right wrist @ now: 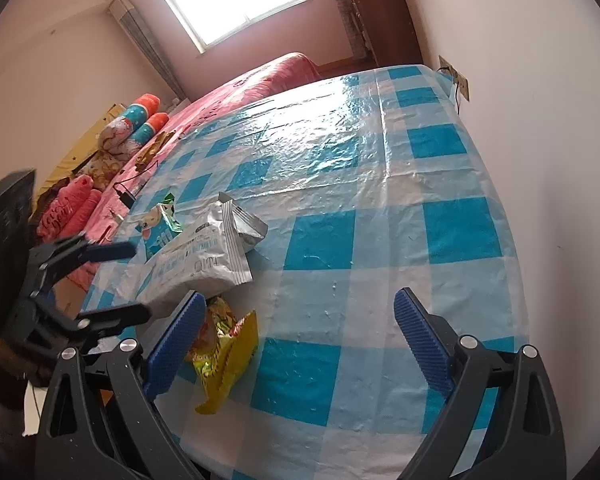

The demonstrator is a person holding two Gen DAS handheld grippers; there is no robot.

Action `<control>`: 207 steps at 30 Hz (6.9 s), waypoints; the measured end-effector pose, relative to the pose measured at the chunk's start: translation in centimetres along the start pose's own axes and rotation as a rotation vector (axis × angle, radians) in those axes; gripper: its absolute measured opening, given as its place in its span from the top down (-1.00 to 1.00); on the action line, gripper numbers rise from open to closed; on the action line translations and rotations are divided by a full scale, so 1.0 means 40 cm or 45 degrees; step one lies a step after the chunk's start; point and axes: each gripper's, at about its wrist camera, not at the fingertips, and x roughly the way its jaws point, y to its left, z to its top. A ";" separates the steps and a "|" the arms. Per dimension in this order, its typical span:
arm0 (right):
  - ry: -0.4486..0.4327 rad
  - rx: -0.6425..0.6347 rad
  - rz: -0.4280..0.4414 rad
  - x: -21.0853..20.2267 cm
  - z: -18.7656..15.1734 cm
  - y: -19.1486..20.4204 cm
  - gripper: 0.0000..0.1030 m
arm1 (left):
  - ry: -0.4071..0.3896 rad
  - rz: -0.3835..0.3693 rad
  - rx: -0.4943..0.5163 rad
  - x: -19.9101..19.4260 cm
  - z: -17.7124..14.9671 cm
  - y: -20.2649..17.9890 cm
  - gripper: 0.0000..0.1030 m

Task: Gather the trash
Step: 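Grasp the white wipes pack with the left gripper while the right reaches toward the yellow snack bag, then grasp the yellow snack bag with the right gripper while the left holds the wipes pack, then carry the wipes pack and yellow snack bag in both grippers toward the orange bucket, then open both grippers over the orange bucket to drop the items, then move both open grippers back over the table toward the remaining bags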

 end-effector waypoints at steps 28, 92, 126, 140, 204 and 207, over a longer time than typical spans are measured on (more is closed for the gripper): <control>0.155 -0.110 0.221 0.083 -0.063 0.076 -0.83 | 0.047 -0.019 -0.042 0.112 0.026 0.046 -0.54; -0.080 -0.226 -0.164 0.011 -0.039 0.291 0.49 | -0.378 -0.078 -0.466 -0.138 -0.279 0.277 -0.41; 0.251 -0.629 0.434 0.247 -0.015 0.810 0.49 | -0.398 0.484 -0.971 -0.399 -0.712 0.597 -0.41; 0.388 -0.897 0.601 0.379 -0.103 1.104 0.49 | -0.314 0.584 -1.187 -0.386 -0.908 0.666 -0.41; -0.028 -0.386 0.571 0.294 -0.011 0.682 -0.90 | -0.353 0.531 -1.077 -0.308 -0.623 0.515 -0.71; -0.036 -0.369 0.574 0.287 -0.005 0.653 -0.90 | -0.346 0.559 -1.028 -0.303 -0.590 0.494 -0.71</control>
